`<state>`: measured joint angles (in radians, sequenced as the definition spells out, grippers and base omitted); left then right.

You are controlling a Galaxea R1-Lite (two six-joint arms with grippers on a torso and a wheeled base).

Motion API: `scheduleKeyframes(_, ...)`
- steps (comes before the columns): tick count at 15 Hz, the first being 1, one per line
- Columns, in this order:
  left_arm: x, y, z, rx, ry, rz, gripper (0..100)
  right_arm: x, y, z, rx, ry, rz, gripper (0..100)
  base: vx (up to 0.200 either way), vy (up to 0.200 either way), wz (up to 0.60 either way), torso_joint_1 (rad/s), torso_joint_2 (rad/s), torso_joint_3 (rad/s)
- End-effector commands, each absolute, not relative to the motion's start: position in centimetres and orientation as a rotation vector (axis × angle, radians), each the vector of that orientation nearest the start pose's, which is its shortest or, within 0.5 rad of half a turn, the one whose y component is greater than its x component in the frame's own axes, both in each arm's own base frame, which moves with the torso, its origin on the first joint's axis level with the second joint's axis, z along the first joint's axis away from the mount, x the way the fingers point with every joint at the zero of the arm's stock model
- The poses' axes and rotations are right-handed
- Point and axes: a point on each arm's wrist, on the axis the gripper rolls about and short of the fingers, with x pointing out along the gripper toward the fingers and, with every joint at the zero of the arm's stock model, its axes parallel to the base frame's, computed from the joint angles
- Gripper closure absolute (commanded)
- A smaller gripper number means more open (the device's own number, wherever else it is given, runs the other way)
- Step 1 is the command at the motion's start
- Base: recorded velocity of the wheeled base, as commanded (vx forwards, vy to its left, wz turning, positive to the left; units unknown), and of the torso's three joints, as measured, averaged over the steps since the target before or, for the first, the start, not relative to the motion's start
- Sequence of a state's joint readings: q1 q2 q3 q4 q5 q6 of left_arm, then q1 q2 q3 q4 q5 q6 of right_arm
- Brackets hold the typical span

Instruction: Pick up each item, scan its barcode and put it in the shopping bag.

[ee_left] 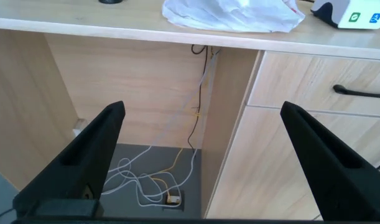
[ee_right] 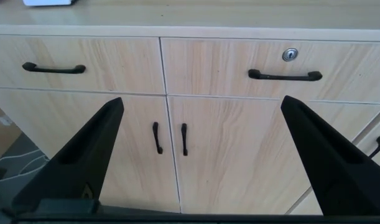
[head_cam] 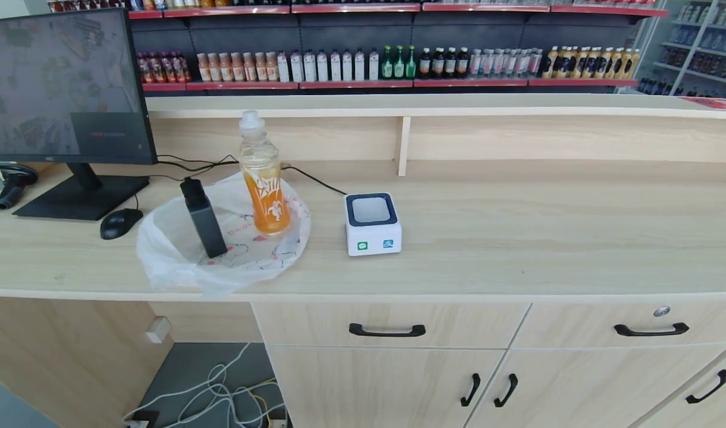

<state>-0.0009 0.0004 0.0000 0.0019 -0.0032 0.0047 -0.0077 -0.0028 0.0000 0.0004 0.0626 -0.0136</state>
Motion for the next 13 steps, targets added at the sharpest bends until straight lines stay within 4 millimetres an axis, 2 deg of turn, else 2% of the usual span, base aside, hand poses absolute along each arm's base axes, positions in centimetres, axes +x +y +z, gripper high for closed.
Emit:
scheduleKeyframes(1,-2.28,0.0,7.53,0.003,0.002,-0.003,0,-2.28,0.16,7.55,-0.014,0.0,0.055,0,-0.2,0.0,0.0,-0.012,0.0,0.007)
scheduleKeyframes(7,-2.28,0.0,7.53,0.002,0.002,-0.003,0,-2.28,0.16,7.55,-0.015,0.0,0.055,0,-0.2,0.0,0.0,0.0,0.0,0.006)
scheduleKeyframes(13,-2.28,0.0,7.53,0.006,0.002,-0.003,0,-2.28,0.16,7.55,-0.018,-0.001,0.055,0,0.0,0.0,0.0,0.0,0.0,0.0)
